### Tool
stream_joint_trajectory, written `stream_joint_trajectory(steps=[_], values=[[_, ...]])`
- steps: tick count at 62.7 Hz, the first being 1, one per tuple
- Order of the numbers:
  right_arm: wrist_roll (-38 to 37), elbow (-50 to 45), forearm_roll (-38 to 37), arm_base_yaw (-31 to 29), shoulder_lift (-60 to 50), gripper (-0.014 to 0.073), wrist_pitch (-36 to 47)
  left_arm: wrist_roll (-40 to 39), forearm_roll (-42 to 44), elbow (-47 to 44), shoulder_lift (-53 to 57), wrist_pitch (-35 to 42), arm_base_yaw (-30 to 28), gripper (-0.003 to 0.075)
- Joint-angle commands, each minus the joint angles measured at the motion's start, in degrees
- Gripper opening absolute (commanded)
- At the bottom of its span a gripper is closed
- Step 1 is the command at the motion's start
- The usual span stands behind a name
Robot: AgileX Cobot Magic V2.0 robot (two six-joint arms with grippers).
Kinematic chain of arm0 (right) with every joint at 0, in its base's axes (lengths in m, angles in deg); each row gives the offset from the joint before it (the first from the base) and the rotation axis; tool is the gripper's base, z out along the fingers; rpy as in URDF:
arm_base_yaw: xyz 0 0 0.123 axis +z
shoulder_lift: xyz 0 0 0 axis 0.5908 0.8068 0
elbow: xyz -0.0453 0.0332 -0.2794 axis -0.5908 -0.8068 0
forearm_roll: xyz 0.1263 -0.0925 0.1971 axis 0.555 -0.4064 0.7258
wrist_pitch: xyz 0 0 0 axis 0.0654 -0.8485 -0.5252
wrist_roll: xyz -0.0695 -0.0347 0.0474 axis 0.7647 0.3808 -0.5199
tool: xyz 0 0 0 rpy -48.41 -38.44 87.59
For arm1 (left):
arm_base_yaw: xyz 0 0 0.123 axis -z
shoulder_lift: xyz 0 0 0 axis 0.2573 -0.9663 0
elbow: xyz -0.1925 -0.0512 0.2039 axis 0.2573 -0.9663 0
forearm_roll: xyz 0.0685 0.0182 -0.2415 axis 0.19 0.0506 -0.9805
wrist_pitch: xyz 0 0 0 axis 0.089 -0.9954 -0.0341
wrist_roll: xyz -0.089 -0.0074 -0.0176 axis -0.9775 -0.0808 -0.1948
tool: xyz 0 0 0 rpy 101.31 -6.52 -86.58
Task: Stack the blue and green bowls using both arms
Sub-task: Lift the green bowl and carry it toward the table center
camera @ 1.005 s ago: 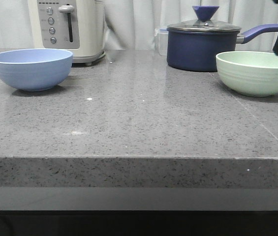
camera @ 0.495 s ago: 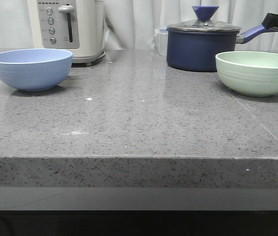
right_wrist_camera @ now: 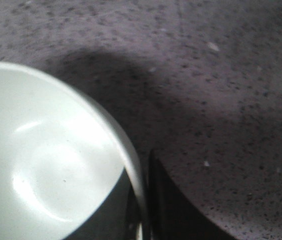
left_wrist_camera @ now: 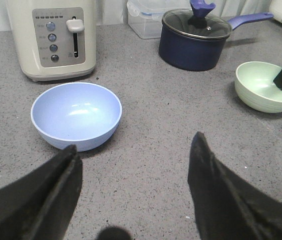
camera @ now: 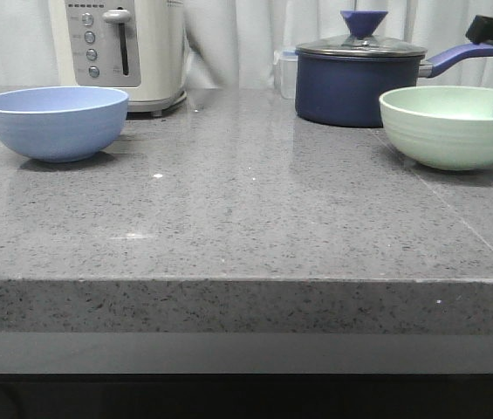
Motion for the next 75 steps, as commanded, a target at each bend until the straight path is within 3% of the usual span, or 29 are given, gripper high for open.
stream_joint_trajectory(steps=[1,26,50,57,64,75], values=[[1.62,4.43,-0.07,2.78,-3.42,-0.0054,-1.13,0.0,-0.52,1.52,-0.5,4.03,0.42,0.0455],[-5.18,15.09,-2.98,20.92,2.1,-0.0054,1.7,0.0,-0.52,1.52,-0.5,4.03,0.42,0.0455],[-8.28,22.98,-4.36,23.51,10.01,-0.0048,-1.9,0.0,-0.52,1.52,-0.5,4.03,0.42,0.0455],[-8.28,23.05,-4.36,23.51,10.01,0.0027,-1.96,0.0,-0.52,1.52,-0.5,4.03,0.42,0.0455],[-8.28,23.05,-4.36,23.51,10.31,0.0181,-2.84,0.0,-0.52,1.52,-0.5,4.03,0.42,0.0455],[-8.28,23.05,-4.36,23.51,10.68,0.0341,-2.4,0.0,-0.52,1.52,-0.5,4.03,0.42,0.0455]])
